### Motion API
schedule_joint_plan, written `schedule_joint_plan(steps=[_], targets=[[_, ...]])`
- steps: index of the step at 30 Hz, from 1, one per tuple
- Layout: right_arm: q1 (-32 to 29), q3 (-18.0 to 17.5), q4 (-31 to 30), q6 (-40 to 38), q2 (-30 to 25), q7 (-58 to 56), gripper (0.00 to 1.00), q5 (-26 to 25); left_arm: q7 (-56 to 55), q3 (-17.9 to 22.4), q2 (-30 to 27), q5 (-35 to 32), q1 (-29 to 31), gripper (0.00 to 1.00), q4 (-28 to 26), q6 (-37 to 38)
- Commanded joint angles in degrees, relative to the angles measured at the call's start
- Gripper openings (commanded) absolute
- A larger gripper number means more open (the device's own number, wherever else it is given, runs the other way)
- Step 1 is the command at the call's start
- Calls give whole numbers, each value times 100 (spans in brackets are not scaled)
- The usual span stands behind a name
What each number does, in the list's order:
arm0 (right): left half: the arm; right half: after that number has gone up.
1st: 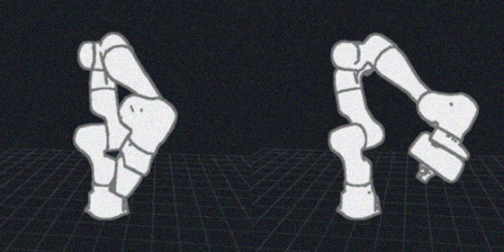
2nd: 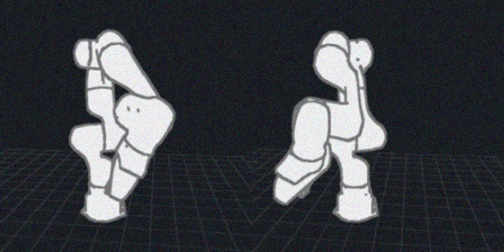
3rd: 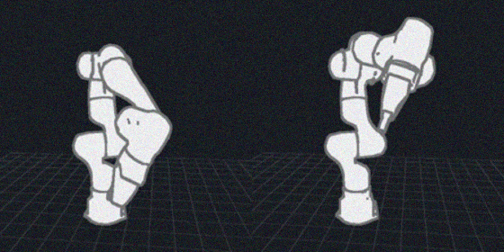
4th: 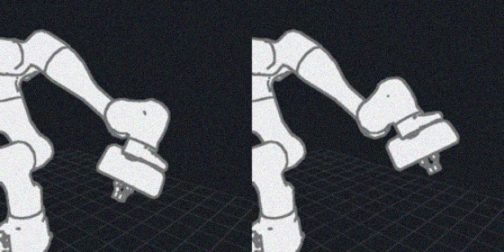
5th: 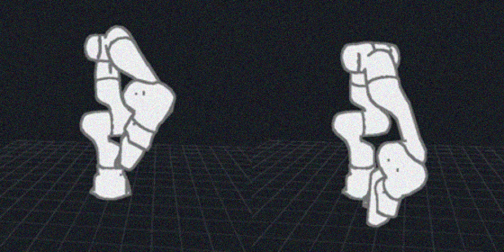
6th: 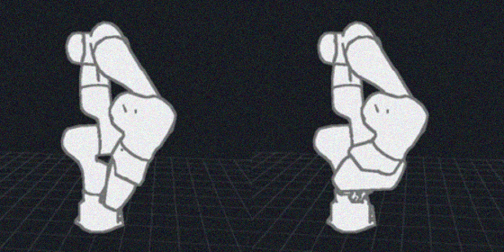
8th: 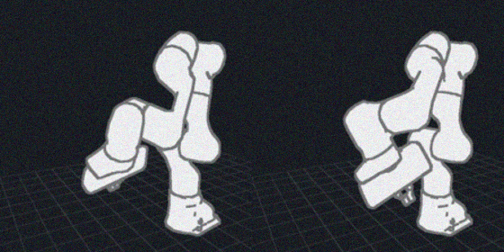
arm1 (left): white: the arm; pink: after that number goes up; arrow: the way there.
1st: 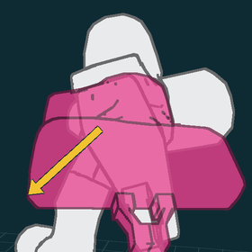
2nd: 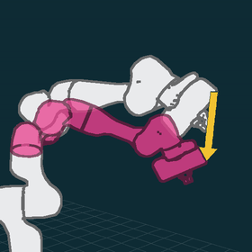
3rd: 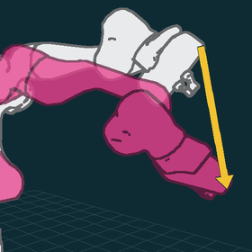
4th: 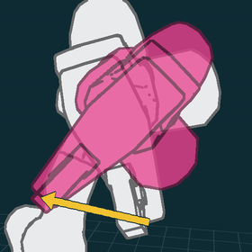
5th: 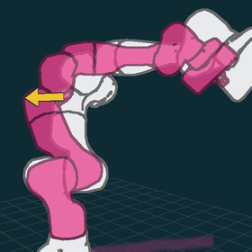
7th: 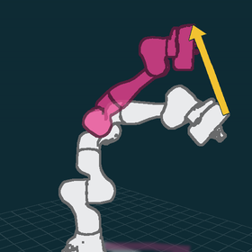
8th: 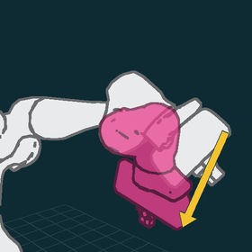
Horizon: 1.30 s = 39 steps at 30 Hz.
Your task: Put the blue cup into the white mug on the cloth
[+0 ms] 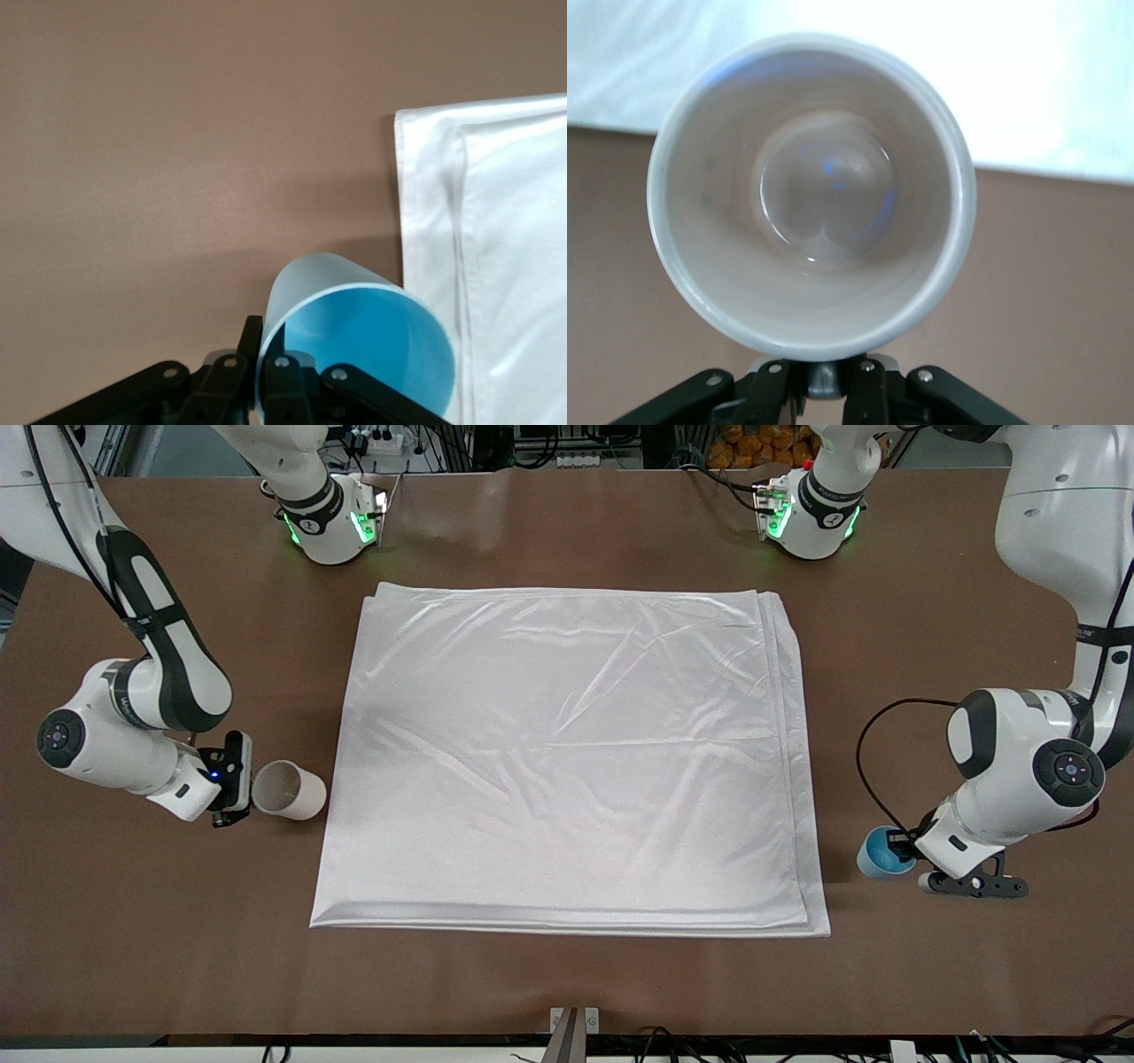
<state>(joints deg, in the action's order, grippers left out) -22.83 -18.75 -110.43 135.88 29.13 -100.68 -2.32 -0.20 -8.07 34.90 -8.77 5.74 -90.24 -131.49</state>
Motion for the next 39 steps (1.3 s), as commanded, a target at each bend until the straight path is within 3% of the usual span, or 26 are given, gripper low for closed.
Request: schedule_joint_plan(steps=[1, 11, 25, 39], targets=[[-21, -392, -163, 18, -162, 346, 0, 109, -6, -106, -325, -37, 14, 0, -38, 307], [656, -472, -207, 325, -162, 1190, 0, 101, 12, -370, -738, -37, 58, 0, 366, 1177], [1675, -446, -198, 422, -171, 2500, 0, -40, 434, -397, -1046, -20, 313, 0, 366, 1529], [2677, -446, -207, 343, -206, 4529, 0, -928, 1365, -388, -1248, 525, 788, 0, 375, 1819]])
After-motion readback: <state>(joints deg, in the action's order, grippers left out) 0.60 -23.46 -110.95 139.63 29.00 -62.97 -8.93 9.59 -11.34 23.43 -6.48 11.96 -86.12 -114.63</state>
